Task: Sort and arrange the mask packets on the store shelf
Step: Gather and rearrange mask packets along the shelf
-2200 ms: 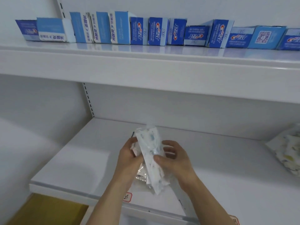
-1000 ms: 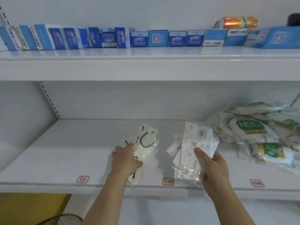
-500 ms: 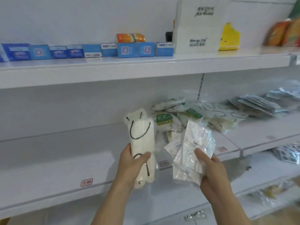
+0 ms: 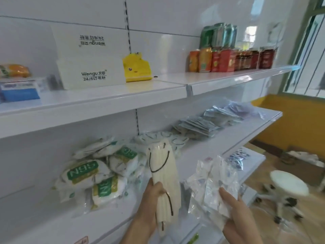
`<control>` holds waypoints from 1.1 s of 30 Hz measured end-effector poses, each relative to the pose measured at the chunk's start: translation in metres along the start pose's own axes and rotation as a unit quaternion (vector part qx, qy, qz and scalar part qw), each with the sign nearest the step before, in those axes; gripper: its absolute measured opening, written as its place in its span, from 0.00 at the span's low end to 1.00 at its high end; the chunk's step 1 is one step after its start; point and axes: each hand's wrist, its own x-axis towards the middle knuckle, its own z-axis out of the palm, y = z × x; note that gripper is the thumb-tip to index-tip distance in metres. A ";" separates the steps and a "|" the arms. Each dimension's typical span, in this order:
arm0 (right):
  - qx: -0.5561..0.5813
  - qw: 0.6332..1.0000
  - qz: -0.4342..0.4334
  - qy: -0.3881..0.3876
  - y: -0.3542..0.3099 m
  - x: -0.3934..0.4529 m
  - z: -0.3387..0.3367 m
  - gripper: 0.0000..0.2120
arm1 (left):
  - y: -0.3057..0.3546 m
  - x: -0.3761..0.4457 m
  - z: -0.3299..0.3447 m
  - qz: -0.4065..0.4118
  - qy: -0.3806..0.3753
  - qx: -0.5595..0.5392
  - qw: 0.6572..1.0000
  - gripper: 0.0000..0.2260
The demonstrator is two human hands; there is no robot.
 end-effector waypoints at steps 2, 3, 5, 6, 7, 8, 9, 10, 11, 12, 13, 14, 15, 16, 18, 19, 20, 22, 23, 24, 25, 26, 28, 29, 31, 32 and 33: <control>0.001 1.000 -0.003 0.012 -0.013 0.023 -0.004 0.25 | -0.006 0.028 0.017 0.002 -0.015 0.024 1.000 0.27; 0.002 1.000 -0.005 0.026 -0.021 0.035 -0.003 0.28 | -0.007 0.042 0.027 0.014 -0.026 0.040 0.999 0.27; 0.001 0.999 0.000 0.054 -0.038 0.065 -0.006 0.22 | -0.011 0.066 0.049 0.039 -0.043 0.086 0.995 0.29; -0.004 0.998 0.007 0.060 -0.048 0.080 -0.007 0.19 | -0.010 0.078 0.061 0.050 -0.052 0.101 0.992 0.28; -0.005 0.998 0.019 0.063 -0.058 0.096 -0.008 0.19 | -0.010 0.089 0.072 0.055 -0.061 0.105 0.991 0.28; 0.002 0.998 0.029 0.064 -0.068 0.111 -0.009 0.19 | -0.009 0.100 0.082 0.057 -0.074 0.103 0.990 0.28; 0.011 0.997 0.031 0.066 -0.077 0.123 -0.009 0.18 | -0.005 0.111 0.091 0.056 -0.081 0.099 0.990 0.29; 0.013 0.998 0.028 0.061 -0.087 0.135 -0.009 0.17 | 0.000 0.123 0.101 0.053 -0.079 0.095 0.991 0.30; 0.018 0.998 0.025 0.057 -0.096 0.146 -0.008 0.16 | 0.007 0.136 0.109 0.054 -0.065 0.093 0.992 0.30; 0.031 0.998 0.026 0.054 -0.105 0.158 -0.007 0.16 | 0.014 0.151 0.115 0.066 -0.045 0.100 0.992 0.28; 0.046 0.997 0.029 0.047 -0.111 0.169 -0.007 0.15 | 0.021 0.168 0.118 0.090 -0.014 0.131 0.987 0.25; 0.058 0.997 0.032 0.037 -0.115 0.179 -0.006 0.14 | 0.028 0.183 0.118 0.116 0.019 0.187 0.975 0.22; 0.066 0.997 0.035 0.034 -0.117 0.188 -0.005 0.12 | 0.037 0.198 0.114 0.142 0.055 0.254 0.955 0.19; 0.066 0.996 0.040 0.032 -0.118 0.199 -0.003 0.12 | 0.046 0.212 0.106 0.173 0.093 0.325 0.925 0.18; 0.063 0.996 0.059 0.027 -0.114 0.225 0.001 0.14 | 0.065 0.242 0.087 0.218 0.153 0.461 0.846 0.19; 0.054 0.996 0.072 0.021 -0.113 0.238 0.004 0.16 | 0.073 0.256 0.079 0.214 0.173 0.532 0.800 0.21; 0.042 0.996 0.083 0.015 -0.111 0.253 0.005 0.17 | 0.078 0.268 0.073 0.187 0.192 0.606 0.749 0.25; 0.004 0.995 0.100 0.005 -0.109 0.278 0.010 0.16 | 0.081 0.285 0.070 0.110 0.218 0.714 0.656 0.36; -0.014 0.994 0.106 -0.003 -0.109 0.291 0.012 0.16 | 0.079 0.293 0.070 0.088 0.229 0.731 0.637 0.41; -0.028 0.994 0.108 -0.016 -0.113 0.304 0.012 0.16 | 0.077 0.299 0.072 0.076 0.243 0.734 0.630 0.45; -0.037 0.993 0.108 -0.032 -0.118 0.316 0.012 0.16 | 0.075 0.306 0.074 0.063 0.258 0.732 0.628 0.48; -0.046 0.992 0.107 -0.051 -0.124 0.327 0.010 0.16 | 0.075 0.311 0.078 0.049 0.273 0.726 0.629 0.50; -0.069 0.990 0.101 -0.073 -0.141 0.350 0.004 0.11 | 0.075 0.316 0.094 0.025 0.290 0.710 0.641 0.48; -0.077 0.989 0.102 -0.075 -0.152 0.361 0.001 0.10 | 0.072 0.318 0.109 0.026 0.290 0.701 0.651 0.46; -0.088 0.987 0.099 -0.088 -0.176 0.387 -0.009 0.13 | 0.066 0.330 0.150 0.066 0.280 0.683 0.672 0.40; -0.092 0.987 0.091 -0.090 -0.188 0.401 -0.015 0.15 | 0.061 0.339 0.174 0.095 0.273 0.676 0.678 0.37; -0.098 0.988 0.080 -0.086 -0.199 0.415 -0.022 0.16 | 0.055 0.350 0.198 0.122 0.263 0.672 0.681 0.34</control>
